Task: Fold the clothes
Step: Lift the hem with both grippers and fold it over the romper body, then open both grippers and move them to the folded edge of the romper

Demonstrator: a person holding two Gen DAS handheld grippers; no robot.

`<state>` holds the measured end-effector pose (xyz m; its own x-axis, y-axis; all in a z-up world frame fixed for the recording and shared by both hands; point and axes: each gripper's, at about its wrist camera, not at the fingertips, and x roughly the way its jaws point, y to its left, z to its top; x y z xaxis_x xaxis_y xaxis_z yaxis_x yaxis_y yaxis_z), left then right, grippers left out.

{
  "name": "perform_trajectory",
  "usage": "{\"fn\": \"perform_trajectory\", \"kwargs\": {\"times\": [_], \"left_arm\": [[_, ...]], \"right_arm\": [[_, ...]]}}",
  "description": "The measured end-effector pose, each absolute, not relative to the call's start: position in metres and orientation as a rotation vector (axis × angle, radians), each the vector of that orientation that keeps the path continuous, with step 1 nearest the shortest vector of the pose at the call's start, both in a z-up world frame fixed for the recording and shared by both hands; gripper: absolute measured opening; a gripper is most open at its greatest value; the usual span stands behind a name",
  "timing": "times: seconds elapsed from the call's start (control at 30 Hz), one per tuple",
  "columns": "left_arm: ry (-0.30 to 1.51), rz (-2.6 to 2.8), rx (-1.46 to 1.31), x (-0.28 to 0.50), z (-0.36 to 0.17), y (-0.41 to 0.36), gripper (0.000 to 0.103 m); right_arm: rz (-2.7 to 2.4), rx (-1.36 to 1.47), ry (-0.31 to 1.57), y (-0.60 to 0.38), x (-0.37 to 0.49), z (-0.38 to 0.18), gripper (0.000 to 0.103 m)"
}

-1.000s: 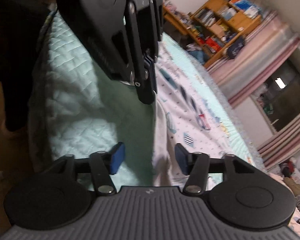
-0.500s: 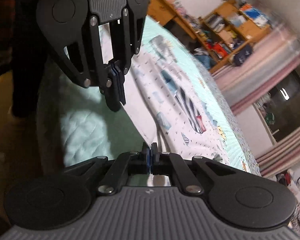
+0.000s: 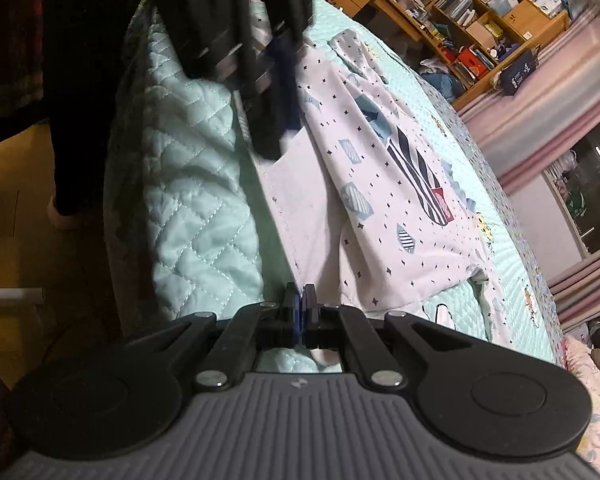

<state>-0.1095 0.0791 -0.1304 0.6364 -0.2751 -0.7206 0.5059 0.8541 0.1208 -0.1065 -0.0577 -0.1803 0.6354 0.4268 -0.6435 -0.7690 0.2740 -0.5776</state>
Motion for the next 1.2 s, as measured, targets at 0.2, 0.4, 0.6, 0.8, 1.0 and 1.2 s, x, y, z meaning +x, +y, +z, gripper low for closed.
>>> {"fn": "perform_trajectory", "kwargs": {"times": [0.2,0.4,0.6,0.8,1.0,1.2], "left_arm": [[0.928,-0.349,0.115,-0.079,-0.154,0.113,0.041],[0.972,-0.335,0.011,-0.072,-0.169,0.121,0.038],[0.969,-0.34,-0.01,-0.073,-0.171,0.125,0.037],[0.977,-0.345,-0.039,-0.077,-0.17,0.13,0.037],[0.974,-0.355,-0.049,-0.077,-0.172,0.133,0.038],[0.979,-0.361,-0.081,-0.075,-0.172,0.136,0.039]], "right_arm": [[0.839,-1.003,0.419,-0.057,-0.111,-0.18,0.003],[0.845,-0.865,0.494,-0.074,-0.108,-0.165,0.008],[0.863,-0.422,0.559,-0.087,-0.089,-0.121,0.045],[0.877,0.029,0.708,-0.068,-0.043,-0.127,0.057],[0.774,0.143,0.803,-0.082,-0.049,-0.177,0.042],[0.744,0.228,0.851,-0.104,-0.053,-0.166,0.043]]}}
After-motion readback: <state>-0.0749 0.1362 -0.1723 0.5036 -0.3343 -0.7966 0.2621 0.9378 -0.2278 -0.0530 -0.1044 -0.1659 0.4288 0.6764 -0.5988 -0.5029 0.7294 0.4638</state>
